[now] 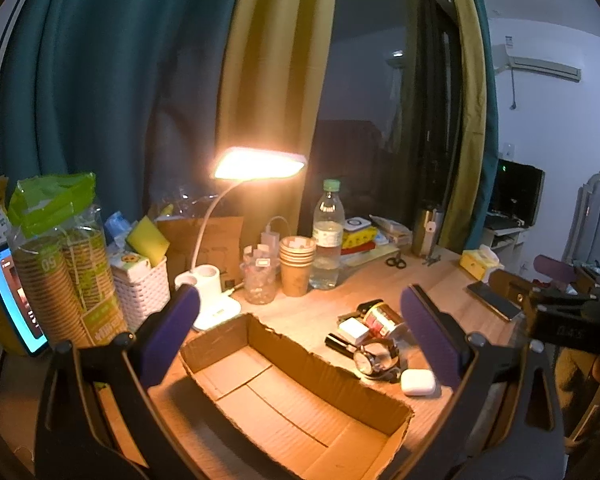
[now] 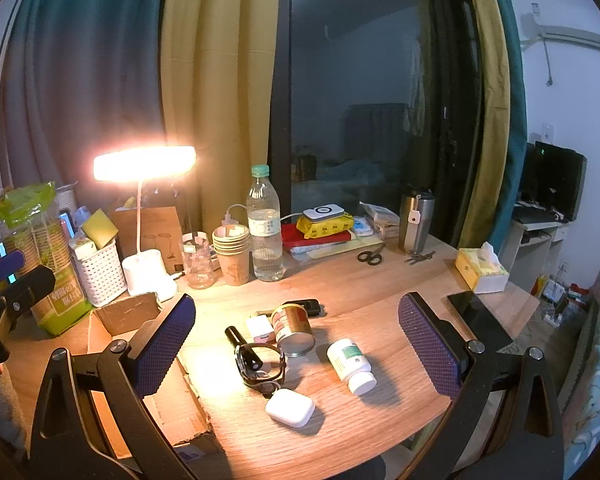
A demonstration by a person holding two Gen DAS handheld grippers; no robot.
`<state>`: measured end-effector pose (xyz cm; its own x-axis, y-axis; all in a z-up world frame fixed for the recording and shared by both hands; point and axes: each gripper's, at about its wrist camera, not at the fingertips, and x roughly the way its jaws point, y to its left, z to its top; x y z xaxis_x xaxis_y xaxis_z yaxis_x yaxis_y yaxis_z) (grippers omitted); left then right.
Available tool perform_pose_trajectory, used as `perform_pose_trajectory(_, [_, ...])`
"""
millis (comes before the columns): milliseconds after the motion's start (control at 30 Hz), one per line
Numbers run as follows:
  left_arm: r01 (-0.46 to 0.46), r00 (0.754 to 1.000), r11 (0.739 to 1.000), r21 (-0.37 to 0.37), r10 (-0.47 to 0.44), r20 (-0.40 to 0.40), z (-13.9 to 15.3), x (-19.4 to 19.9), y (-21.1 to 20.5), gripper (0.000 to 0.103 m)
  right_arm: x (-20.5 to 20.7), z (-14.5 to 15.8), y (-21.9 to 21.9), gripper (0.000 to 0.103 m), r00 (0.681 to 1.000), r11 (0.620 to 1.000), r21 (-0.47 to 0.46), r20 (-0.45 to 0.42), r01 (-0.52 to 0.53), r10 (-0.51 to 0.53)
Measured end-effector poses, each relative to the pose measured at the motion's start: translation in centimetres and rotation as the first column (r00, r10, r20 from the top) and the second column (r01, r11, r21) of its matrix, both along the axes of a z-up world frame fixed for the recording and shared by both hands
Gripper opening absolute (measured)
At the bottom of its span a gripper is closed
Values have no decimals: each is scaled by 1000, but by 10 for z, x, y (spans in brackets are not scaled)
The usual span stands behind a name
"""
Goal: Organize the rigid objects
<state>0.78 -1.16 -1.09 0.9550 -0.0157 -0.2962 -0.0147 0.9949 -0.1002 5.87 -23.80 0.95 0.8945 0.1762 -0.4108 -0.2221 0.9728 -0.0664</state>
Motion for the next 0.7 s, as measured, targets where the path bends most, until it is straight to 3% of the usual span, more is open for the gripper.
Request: perform_pose_trajectory(700, [0, 1000, 1000, 0, 0, 3, 0, 1, -2, 101, 0, -1, 0, 103, 1000, 1000, -2, 1, -6, 6])
